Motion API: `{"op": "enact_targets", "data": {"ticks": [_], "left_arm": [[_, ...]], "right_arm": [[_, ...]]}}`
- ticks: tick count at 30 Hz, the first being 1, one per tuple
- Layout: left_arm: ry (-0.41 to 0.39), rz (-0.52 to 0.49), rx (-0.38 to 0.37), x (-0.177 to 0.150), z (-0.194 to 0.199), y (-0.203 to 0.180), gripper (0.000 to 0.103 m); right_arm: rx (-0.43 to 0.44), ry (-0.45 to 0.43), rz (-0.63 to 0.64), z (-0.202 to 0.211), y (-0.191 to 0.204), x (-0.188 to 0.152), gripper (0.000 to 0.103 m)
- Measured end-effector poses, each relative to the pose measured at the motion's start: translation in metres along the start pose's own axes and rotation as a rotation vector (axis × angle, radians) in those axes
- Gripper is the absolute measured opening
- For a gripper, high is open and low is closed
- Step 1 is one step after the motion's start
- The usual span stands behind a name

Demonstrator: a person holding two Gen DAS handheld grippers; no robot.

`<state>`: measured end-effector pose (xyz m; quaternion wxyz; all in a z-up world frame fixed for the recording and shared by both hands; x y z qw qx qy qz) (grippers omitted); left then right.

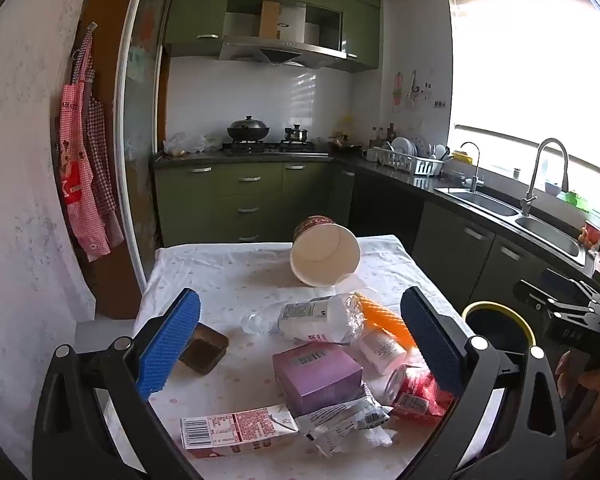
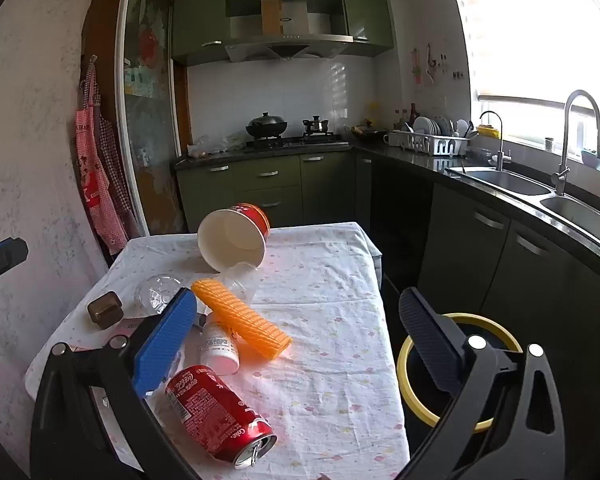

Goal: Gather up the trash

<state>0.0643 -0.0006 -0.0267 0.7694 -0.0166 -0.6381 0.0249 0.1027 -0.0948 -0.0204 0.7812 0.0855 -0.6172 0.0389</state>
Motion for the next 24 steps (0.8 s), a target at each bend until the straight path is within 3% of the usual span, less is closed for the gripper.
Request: {"op": "enact_targets", "data": {"ticks": [24], "left_arm": [[0.043,0.000,-0.014,-0.009,-0.004,0.001,0.098]], "right_arm": [[-0.008,0.017,-0.015,-0.009,-0.007,-0.005,0.097]]}}
Point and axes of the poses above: each gripper's, at about its wrist camera, not at the fingertips, and z roughly against the way its jaws point, y to its left, x to its top, the point moved 7 cm from there along -z, roughly the way its jaws point, and after that the axes turned 12 degrees about -y, right-handed, at the moved point
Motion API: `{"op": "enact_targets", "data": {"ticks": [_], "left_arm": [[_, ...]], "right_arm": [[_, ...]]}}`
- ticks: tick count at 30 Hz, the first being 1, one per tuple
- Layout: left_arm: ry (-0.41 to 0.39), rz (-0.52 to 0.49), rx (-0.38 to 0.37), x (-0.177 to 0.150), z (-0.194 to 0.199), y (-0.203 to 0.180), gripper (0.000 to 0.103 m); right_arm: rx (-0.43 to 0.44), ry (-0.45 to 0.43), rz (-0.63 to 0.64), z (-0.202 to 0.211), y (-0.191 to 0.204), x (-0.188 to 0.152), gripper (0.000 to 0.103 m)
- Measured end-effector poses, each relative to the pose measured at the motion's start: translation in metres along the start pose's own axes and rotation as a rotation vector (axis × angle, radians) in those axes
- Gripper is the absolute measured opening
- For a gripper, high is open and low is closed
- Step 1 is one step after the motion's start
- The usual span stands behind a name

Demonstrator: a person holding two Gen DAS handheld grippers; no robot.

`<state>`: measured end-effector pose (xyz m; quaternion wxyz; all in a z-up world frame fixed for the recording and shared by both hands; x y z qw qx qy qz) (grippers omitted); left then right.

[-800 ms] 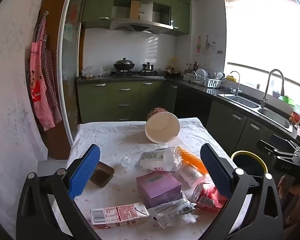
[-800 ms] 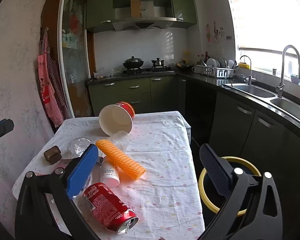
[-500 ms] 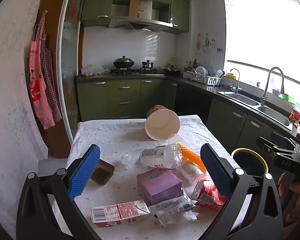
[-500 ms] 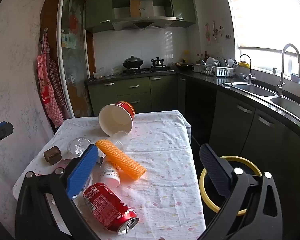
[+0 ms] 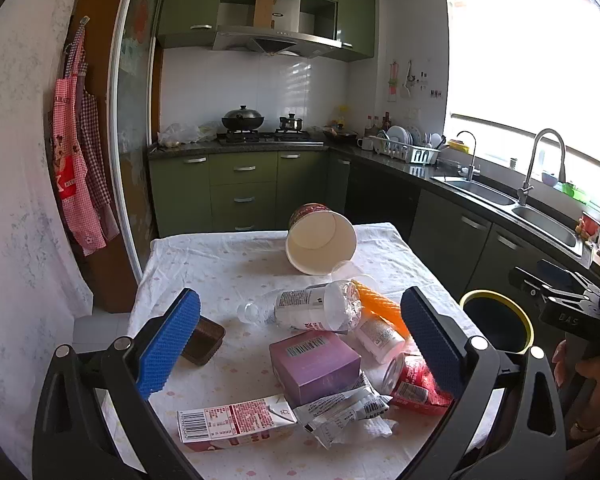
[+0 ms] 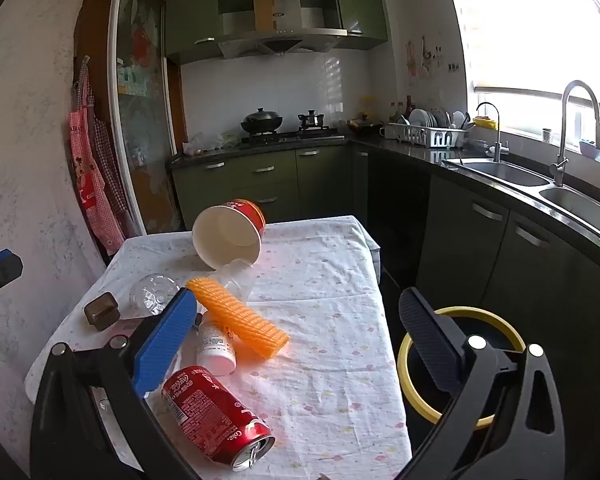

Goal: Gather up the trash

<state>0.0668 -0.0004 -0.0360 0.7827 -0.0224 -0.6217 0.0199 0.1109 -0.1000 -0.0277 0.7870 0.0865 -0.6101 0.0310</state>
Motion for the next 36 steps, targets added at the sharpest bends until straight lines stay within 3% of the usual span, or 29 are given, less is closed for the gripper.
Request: {"op": "enact_targets", "data": {"ticks": [36], "left_arm": [[0.015,-0.003,-0.011,-0.0077,-0.0049,-0.0033,0.098]], "right_arm": [[-0.002,0.013,-0.008,-0.0058,-0.0002,-0.0030,0.097]]}}
Point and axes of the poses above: each gripper's, at about its wrist camera, not at the fingertips, and z roughly against the way its jaws point, y to its left, x to its top, the point moved 7 cm from there along -z, roughly the way its jaws point, and after that the axes turned 12 degrees about -y, right-handed, at the moved point
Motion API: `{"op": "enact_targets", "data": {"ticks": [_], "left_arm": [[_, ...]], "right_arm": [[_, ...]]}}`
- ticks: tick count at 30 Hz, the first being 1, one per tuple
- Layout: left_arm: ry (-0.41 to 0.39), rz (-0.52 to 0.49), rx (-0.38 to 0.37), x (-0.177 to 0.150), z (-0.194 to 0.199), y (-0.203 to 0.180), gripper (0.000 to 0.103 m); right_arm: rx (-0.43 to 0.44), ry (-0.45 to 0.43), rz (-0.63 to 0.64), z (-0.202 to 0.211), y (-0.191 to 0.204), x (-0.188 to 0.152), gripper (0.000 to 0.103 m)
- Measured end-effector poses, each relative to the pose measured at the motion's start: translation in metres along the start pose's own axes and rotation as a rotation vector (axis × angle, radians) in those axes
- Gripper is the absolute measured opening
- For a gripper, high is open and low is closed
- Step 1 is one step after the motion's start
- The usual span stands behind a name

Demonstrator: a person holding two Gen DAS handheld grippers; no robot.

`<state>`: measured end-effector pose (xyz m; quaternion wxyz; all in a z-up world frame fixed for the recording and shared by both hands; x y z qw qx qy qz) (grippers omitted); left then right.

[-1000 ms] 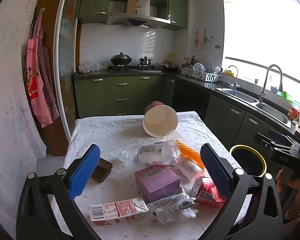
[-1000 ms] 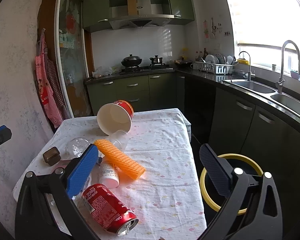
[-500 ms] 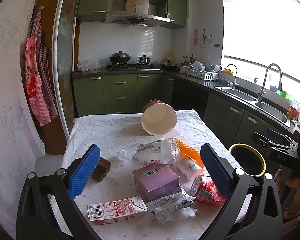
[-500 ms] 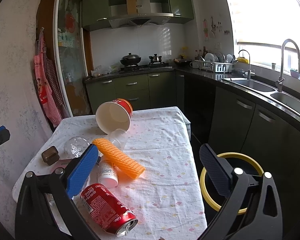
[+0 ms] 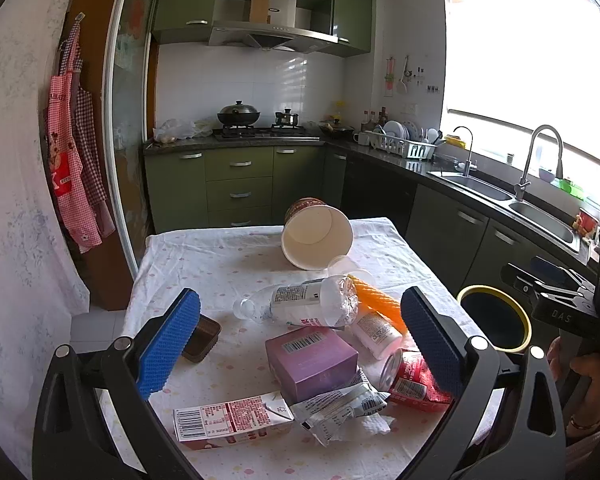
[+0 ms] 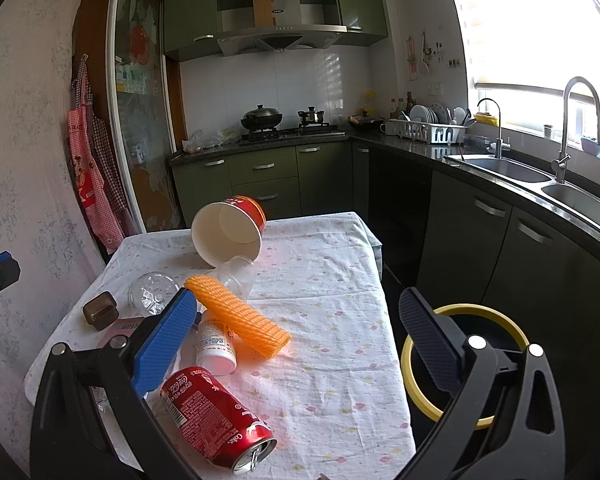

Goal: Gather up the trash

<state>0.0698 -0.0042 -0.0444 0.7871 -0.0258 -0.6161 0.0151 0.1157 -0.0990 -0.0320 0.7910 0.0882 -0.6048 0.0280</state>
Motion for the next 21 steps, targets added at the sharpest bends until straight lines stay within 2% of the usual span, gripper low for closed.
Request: {"op": "enact_targets", "data": {"ticks": [21], "left_arm": [[0.011,0.001,-0.006,-0.0023,-0.0008,-0.0033,0.098]], "right_arm": [[0.003,0.006,-0.002,-0.0014,0.0010,-0.0040,0.097]]}}
Point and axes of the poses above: each gripper's, at about its wrist camera, not at the fingertips, and z roughly against the way its jaws point, y to its left, x to its top, the point moved 7 cm from there along -z, roughly the way its jaws point, and after that the axes turned 12 degrees about -y, right-handed, at the moved point
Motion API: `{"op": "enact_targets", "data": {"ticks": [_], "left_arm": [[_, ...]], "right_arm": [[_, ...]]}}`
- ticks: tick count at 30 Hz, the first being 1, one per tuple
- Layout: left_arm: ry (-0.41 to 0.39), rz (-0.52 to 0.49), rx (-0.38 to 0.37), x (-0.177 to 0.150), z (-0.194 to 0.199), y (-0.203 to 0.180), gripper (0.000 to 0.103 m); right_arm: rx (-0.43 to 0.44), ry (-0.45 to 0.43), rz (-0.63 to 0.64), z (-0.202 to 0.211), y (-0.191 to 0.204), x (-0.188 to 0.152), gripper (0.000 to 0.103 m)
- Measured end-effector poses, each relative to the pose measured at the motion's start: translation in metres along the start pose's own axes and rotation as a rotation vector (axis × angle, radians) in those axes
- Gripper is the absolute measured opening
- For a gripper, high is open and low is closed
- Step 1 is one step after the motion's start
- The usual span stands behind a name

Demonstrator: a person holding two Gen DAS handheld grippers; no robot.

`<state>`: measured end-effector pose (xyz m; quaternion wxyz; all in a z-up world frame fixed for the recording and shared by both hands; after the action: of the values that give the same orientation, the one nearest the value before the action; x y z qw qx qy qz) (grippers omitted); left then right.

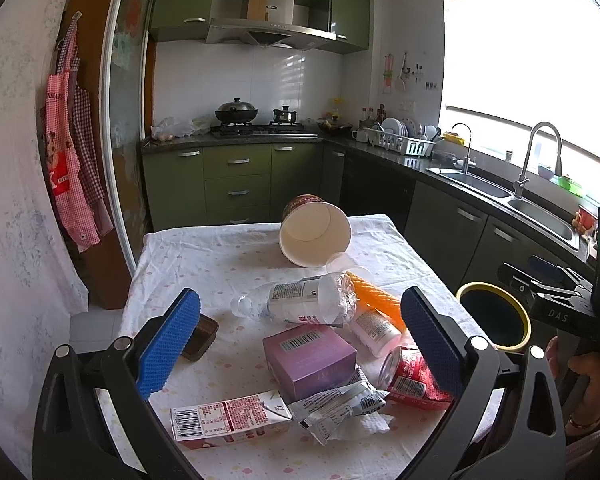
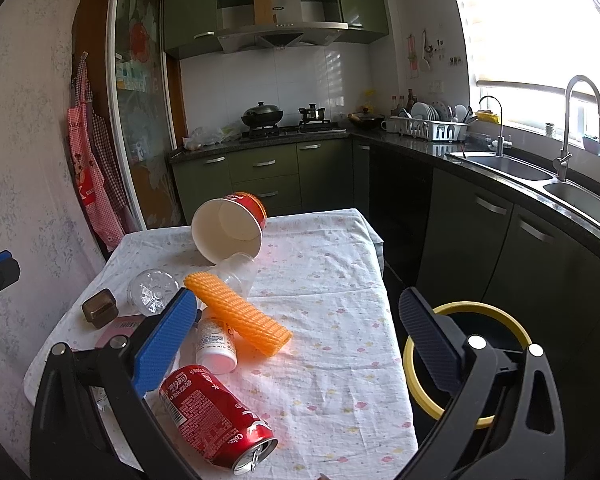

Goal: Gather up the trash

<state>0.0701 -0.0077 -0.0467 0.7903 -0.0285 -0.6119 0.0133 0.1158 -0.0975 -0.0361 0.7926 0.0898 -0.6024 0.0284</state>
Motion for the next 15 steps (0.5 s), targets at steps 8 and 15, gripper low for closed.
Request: {"op": "enact_targets", "data": {"ticks": [8,15], "left_arm": [[0.005,-0.003,0.000,-0.0005,-0.0012,-0.0013,0.098],[0.006,-0.003,0.001,-0.0010,-0.0015,-0.0014,0.098]], "right_arm": [[0.000,0.000,0.000,0.0002,0.0001,0.0000,0.097],[0.001,0.002,-0.001,-0.0017,0.0000,-0.0013,0.097]]}}
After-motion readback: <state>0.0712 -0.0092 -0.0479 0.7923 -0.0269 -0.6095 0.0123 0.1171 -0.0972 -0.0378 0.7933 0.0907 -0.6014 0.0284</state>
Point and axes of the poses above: each gripper's, at about its wrist camera, not at the fingertips, and z roughly against the way its jaws point, y to its left, x to its top, the point moved 7 cm from there along -z, roughly the way its jaws point, and after that the axes turned 12 degrees about -y, right-handed, at the moved point
